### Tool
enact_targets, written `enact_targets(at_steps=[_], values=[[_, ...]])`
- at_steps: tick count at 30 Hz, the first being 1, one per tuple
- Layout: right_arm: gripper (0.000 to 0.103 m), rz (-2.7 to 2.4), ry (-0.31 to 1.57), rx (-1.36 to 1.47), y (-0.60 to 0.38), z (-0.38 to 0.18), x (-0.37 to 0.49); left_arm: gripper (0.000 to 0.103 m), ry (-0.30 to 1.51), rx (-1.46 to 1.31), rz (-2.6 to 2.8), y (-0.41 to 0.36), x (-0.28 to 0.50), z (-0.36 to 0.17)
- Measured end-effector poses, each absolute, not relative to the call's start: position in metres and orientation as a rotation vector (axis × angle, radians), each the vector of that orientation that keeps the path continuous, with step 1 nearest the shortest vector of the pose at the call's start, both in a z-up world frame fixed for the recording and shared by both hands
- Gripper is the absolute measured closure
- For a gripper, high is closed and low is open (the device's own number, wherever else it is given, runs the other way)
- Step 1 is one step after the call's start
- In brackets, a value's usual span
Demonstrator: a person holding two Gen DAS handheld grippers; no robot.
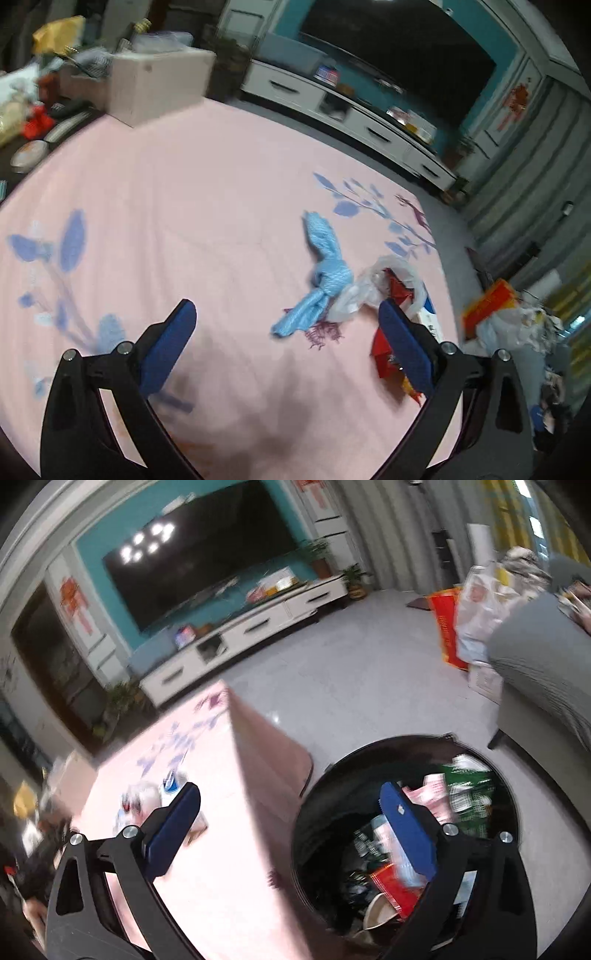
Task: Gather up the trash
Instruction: 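Grasp the blue cloth with the left tool while the right grasps the white plastic bag, then lift the blue cloth and white bag and carry them toward the black bin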
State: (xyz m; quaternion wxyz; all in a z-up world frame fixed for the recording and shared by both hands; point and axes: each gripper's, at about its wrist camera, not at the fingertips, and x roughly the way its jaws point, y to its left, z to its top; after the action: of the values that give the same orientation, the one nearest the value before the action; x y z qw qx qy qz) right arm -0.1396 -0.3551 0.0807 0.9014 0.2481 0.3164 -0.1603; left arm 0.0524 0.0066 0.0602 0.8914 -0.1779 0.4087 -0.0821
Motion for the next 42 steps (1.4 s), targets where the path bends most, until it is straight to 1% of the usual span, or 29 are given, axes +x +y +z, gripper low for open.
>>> enact_targets(at_steps=[2, 4, 5, 6, 7, 9, 13, 17, 19, 21, 23, 24, 25, 27, 30, 35, 37, 38, 39, 41, 42], values=[[0.007, -0.292, 0.691, 0.501, -0.341, 0.079, -0.125, 0.008, 0.842, -0.363, -0.192, 0.005, 0.061, 0.057], [0.007, -0.241, 0.710, 0.486, -0.327, 0.082, -0.109, 0.018, 0.860, -0.367, -0.209, 0.005, 0.071, 0.049], [0.007, -0.210, 0.707, 0.479, -0.317, 0.085, -0.098, 0.027, 0.876, -0.384, -0.224, 0.005, 0.077, 0.045], [0.011, -0.182, 0.709, 0.471, -0.308, 0.088, -0.085, 0.035, 0.888, -0.398, -0.234, 0.004, 0.081, 0.041], [0.017, -0.153, 0.729, 0.461, -0.297, 0.090, -0.069, 0.037, 0.908, -0.424, -0.252, 0.004, 0.088, 0.036], [0.025, -0.087, 0.772, 0.438, -0.277, 0.089, -0.040, 0.047, 0.937, -0.449, -0.278, 0.002, 0.100, 0.028], [0.027, 0.029, 0.858, 0.386, -0.233, 0.077, 0.025, 0.047, 0.928, -0.417, -0.341, -0.008, 0.112, 0.023], [0.028, 0.076, 0.947, 0.343, -0.198, 0.052, 0.075, 0.047, 0.964, -0.478, -0.402, -0.010, 0.118, 0.011], [0.031, 0.061, 0.976, 0.302, -0.188, 0.042, 0.086, 0.047, 0.984, -0.496, -0.405, -0.009, 0.119, 0.008], [0.036, 0.058, 1.008, 0.287, -0.180, 0.030, 0.091, 0.047, 0.966, -0.520, -0.406, -0.005, 0.118, 0.009], [0.047, 0.059, 1.023, 0.241, -0.174, 0.022, 0.094, 0.047, 0.964, -0.524, -0.404, -0.003, 0.121, 0.010], [0.060, 0.054, 1.024, 0.212, -0.171, 0.020, 0.094, 0.047, 0.964, -0.522, -0.404, -0.003, 0.121, 0.010], [0.071, 0.055, 1.019, 0.194, -0.170, 0.019, 0.094, 0.047, 0.964, -0.524, -0.403, -0.002, 0.121, 0.009], [0.078, 0.062, 1.002, 0.196, -0.172, 0.025, 0.088, 0.047, 0.971, -0.538, -0.399, 0.001, 0.122, 0.008], [0.079, 0.078, 0.936, 0.247, -0.184, 0.050, 0.070, 0.047, 0.979, -0.537, -0.410, -0.003, 0.121, 0.006], [0.079, 0.060, 0.776, 0.276, -0.212, 0.103, 0.016, 0.047, 0.985, -0.425, -0.416, -0.025, 0.124, 0.004], [0.079, 0.033, 0.727, 0.282, -0.221, 0.115, -0.005, 0.055, 0.985, -0.375, -0.424, -0.032, 0.123, 0.002], [0.079, 0.020, 0.703, 0.294, -0.227, 0.119, -0.018, 0.060, 0.977, -0.360, -0.418, -0.033, 0.122, 0.002], [0.079, 0.013, 0.692, 0.304, -0.230, 0.121, -0.025, 0.064, 0.973, -0.353, -0.412, -0.033, 0.122, 0.001], [0.079, -0.003, 0.678, 0.321, -0.236, 0.121, -0.039, 0.069, 0.968, -0.352, -0.406, -0.031, 0.122, 0.000], [0.079, -0.011, 0.677, 0.325, -0.239, 0.119, -0.043, 0.074, 0.967, -0.360, -0.414, -0.030, 0.122, -0.001]])
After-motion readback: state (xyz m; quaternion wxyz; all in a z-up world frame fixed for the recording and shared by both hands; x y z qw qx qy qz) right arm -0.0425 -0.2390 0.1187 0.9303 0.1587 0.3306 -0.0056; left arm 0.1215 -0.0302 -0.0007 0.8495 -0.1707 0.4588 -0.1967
